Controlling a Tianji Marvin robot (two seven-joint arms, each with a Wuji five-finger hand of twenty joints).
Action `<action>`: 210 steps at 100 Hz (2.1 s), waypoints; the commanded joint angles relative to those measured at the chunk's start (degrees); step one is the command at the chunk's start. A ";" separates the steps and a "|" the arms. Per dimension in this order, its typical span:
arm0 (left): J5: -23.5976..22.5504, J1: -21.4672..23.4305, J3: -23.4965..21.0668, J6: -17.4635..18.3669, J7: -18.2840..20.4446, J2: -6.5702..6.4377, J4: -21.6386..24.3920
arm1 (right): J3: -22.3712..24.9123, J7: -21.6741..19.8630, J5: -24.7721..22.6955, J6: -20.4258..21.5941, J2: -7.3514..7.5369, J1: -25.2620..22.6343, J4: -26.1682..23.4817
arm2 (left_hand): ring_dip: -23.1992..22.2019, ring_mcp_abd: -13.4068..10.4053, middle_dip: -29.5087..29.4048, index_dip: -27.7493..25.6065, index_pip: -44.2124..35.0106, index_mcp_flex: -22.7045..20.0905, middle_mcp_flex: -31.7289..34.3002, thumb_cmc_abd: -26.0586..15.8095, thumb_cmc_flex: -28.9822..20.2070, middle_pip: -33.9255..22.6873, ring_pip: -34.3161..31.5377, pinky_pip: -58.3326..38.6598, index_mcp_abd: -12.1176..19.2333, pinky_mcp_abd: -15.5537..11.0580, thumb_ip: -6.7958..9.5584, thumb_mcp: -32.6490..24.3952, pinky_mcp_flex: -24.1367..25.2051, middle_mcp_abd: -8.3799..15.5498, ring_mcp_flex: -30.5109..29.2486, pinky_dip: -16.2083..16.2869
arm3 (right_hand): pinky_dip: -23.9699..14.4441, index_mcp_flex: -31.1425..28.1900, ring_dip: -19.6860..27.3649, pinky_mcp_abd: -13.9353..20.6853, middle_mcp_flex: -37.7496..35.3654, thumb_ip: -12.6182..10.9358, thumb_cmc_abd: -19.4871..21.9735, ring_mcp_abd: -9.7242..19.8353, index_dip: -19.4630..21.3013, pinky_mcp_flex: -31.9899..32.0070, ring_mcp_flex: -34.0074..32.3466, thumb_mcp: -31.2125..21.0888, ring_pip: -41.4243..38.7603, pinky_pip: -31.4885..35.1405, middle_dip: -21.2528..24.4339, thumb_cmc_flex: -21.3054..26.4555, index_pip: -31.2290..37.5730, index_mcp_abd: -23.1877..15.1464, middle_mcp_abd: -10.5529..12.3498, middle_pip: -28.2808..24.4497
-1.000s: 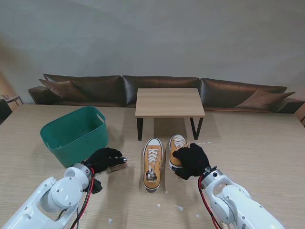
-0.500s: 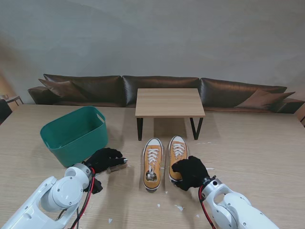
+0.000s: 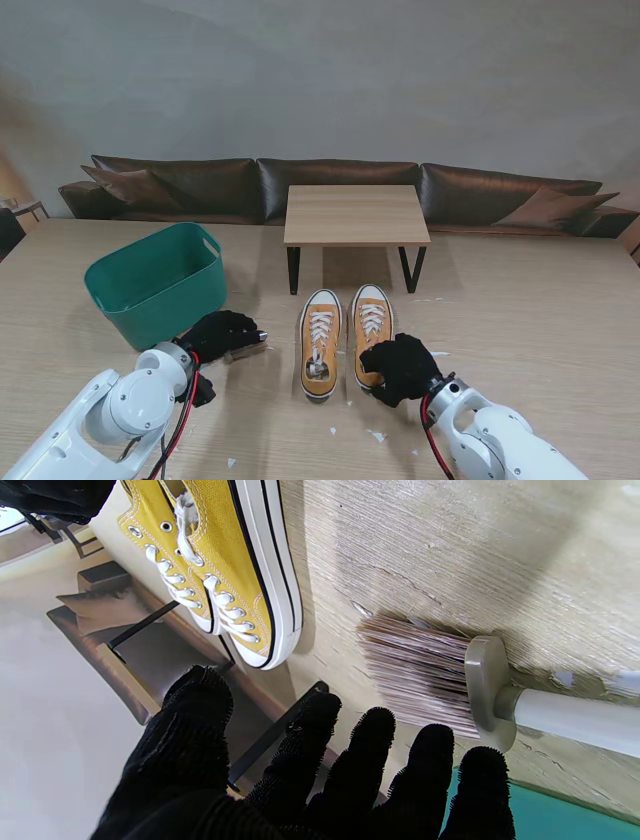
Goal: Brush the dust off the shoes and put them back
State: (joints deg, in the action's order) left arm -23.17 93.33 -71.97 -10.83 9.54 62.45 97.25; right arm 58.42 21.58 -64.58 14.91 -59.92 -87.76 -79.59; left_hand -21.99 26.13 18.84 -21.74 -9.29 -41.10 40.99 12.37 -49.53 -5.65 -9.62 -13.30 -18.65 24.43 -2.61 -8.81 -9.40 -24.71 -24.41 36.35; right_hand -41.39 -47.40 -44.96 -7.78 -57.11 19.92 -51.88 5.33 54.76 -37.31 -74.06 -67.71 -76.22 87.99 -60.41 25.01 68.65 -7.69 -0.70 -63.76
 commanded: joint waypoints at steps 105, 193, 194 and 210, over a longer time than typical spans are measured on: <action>0.35 0.02 -0.03 0.17 1.67 -0.04 0.25 | 13.41 -14.92 19.50 0.28 -2.81 -7.05 -18.15 | -0.82 1.11 0.39 -0.06 -0.04 -0.54 0.07 -1.80 -1.39 -0.08 0.29 0.24 -0.34 0.07 1.65 1.83 0.28 -0.61 -1.05 0.62 | 1.54 11.58 12.41 -11.47 12.69 -13.55 19.25 -14.81 -15.85 7.43 18.52 10.94 42.58 -23.92 26.17 -11.73 -31.63 1.54 -2.95 32.42; -14.50 0.82 -0.64 2.74 4.50 -1.72 3.99 | 13.53 -14.20 31.01 -7.35 -4.66 -6.10 -15.19 | -0.05 -3.24 0.33 0.41 1.19 6.51 -6.10 8.64 3.37 0.65 2.01 1.59 4.41 -2.87 0.33 -9.38 4.04 5.49 3.96 0.19 | 5.29 12.48 18.95 -13.04 13.58 -14.56 21.89 -17.78 -19.34 15.85 25.48 14.02 57.98 -36.40 31.24 -11.08 -39.55 0.50 -3.97 41.02; -14.85 0.97 -0.77 2.50 4.87 -1.79 4.32 | 13.54 -14.20 31.03 -7.31 -4.66 -6.09 -15.17 | -0.05 -3.26 0.34 0.41 1.18 6.47 -6.03 8.59 3.43 0.64 2.01 1.55 4.43 -2.86 0.31 -9.40 3.96 5.49 3.97 0.21 | 5.27 12.46 18.94 -13.06 13.58 -14.56 21.91 -17.79 -19.34 15.82 25.47 14.01 57.96 -36.39 31.23 -11.08 -39.55 0.51 -3.99 41.02; -22.76 3.65 -3.15 -0.83 11.40 -3.02 9.33 | 13.45 -14.09 31.80 -7.04 -4.77 -5.93 -14.87 | -0.27 -3.48 0.39 0.37 1.01 5.91 -5.89 8.37 4.01 0.63 1.54 0.82 4.48 -2.70 0.13 -9.77 2.58 5.28 3.32 0.56 | 4.99 12.28 18.81 -13.01 13.54 -14.57 21.94 -17.72 -19.38 15.77 25.47 13.93 57.86 -36.32 31.18 -11.04 -39.54 0.66 -4.16 41.08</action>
State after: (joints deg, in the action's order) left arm -44.27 96.02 -74.37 -11.64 19.21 60.24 105.60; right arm 72.06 8.09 -33.21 7.60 -64.35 -93.56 -94.49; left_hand -22.65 23.47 18.99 -21.42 -8.29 -35.76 36.13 19.73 -46.61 -5.38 -8.23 -13.31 -14.82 22.83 -2.58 -17.34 -6.32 -19.72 -22.25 36.36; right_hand -36.32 -35.83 -25.96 -19.32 -43.59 6.56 -31.23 -12.48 35.94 -37.04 -48.78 -54.29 -18.27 52.84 -29.71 13.69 30.14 -6.17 -3.82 -23.63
